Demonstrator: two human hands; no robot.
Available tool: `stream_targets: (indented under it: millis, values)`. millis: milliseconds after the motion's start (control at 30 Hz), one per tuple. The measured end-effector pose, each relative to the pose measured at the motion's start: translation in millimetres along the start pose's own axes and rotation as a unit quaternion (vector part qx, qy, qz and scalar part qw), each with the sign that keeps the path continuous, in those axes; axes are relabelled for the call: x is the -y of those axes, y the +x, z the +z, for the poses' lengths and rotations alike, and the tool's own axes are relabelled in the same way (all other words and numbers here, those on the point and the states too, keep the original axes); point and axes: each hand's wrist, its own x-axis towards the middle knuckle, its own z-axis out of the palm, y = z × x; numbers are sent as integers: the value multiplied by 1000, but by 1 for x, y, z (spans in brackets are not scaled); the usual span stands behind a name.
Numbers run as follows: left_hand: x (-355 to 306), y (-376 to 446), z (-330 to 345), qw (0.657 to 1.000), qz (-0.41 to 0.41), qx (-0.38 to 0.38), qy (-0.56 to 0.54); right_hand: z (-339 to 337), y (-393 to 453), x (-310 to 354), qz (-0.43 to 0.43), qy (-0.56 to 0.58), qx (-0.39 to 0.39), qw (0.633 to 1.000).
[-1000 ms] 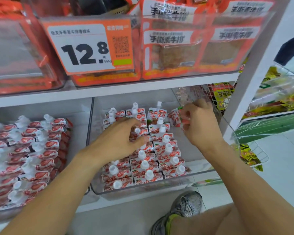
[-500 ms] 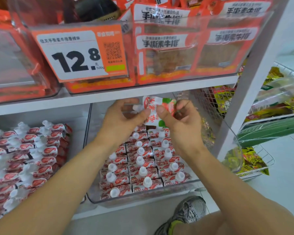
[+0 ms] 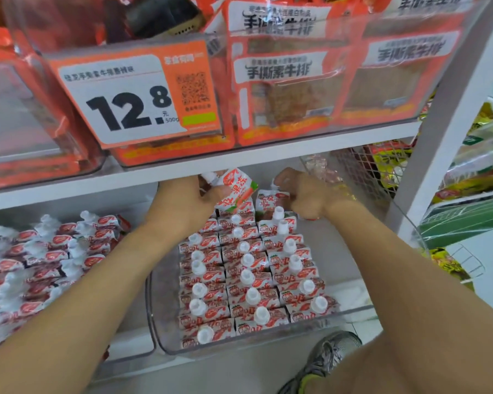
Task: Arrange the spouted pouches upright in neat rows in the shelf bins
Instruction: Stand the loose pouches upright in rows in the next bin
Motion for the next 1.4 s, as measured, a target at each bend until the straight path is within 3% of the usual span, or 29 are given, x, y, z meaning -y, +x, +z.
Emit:
stream_targets:
  millis: [167, 433, 633, 733, 833, 967, 1100, 1267, 1400]
  values:
    - [-6, 11, 4, 998, -13, 25, 60, -3, 5, -3, -6, 107, 15, 994]
    - [-26, 40, 34, 995, 25, 90, 26, -18, -21, -1, -18, 130, 118, 984]
    - [-27, 62, 63, 979, 117, 169, -15, -16, -35, -7, 44, 251, 72, 964]
    - [-26, 61, 72, 972, 143, 181, -47, -15, -40, -5, 44, 245, 44, 968]
    - [-18, 61, 77, 967, 154, 196, -51, -13, -42, -2, 55, 337, 33, 939]
    - [-15, 64, 77, 964, 141, 217, -60, -20, -36, -1, 47, 215, 30, 975]
    - [-16, 65, 75, 959, 157, 235, -21, -28, -23, -7, 73, 52, -30, 996]
    - [-15, 62, 81, 952, 174, 248, 41, -21, -23, 14, 128, -183, 62, 973]
    - [-12, 60, 83, 953, 170, 247, 47, -24, -31, 21, 165, -179, 95, 965]
